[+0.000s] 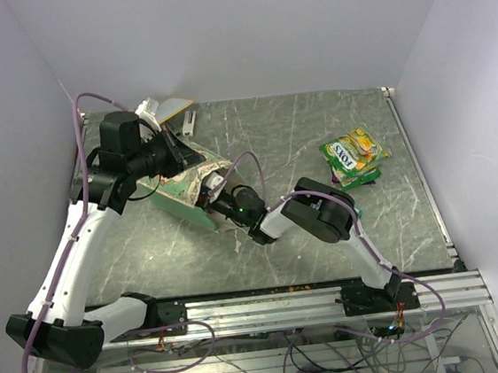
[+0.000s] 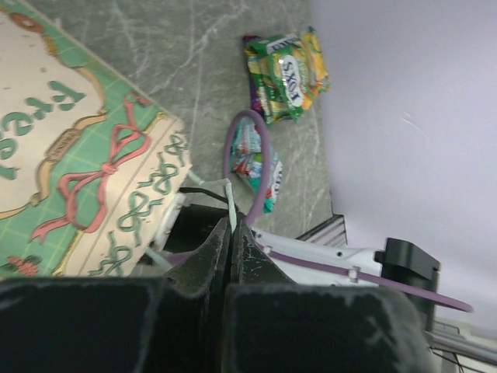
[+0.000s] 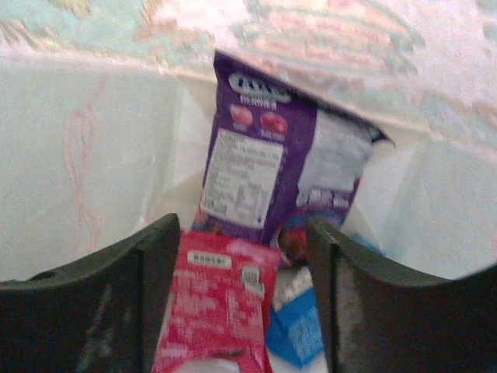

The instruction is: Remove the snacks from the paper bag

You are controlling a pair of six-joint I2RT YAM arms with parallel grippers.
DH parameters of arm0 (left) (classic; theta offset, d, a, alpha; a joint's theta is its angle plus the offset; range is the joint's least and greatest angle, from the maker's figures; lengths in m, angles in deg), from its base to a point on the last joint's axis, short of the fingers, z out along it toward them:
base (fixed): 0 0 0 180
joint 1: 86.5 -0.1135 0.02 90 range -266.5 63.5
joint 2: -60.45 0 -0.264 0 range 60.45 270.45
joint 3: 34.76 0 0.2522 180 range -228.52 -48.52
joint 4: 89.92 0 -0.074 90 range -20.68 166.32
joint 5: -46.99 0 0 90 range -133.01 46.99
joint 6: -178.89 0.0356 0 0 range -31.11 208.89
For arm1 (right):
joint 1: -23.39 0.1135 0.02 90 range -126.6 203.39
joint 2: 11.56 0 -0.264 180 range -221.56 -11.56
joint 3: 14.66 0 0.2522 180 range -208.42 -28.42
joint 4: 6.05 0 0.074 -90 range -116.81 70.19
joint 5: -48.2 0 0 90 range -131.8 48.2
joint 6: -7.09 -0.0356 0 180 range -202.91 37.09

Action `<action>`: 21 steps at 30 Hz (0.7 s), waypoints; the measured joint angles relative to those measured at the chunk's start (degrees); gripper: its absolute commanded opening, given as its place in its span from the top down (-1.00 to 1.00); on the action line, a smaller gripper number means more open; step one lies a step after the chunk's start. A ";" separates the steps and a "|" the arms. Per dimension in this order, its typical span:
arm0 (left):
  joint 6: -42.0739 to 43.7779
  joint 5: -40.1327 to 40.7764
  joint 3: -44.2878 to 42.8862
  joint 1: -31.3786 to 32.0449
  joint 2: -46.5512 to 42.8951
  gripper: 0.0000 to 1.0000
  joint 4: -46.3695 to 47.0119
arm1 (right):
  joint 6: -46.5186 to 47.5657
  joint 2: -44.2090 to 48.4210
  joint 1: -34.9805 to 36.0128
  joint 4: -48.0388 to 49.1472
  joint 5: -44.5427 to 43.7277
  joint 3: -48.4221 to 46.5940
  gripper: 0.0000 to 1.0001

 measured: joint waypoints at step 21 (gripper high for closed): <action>-3.41 -4.24 1.99 1.60 0.74 0.86 3.96 | -0.42 -18.80 -0.09 -8.59 -15.10 -32.17 0.24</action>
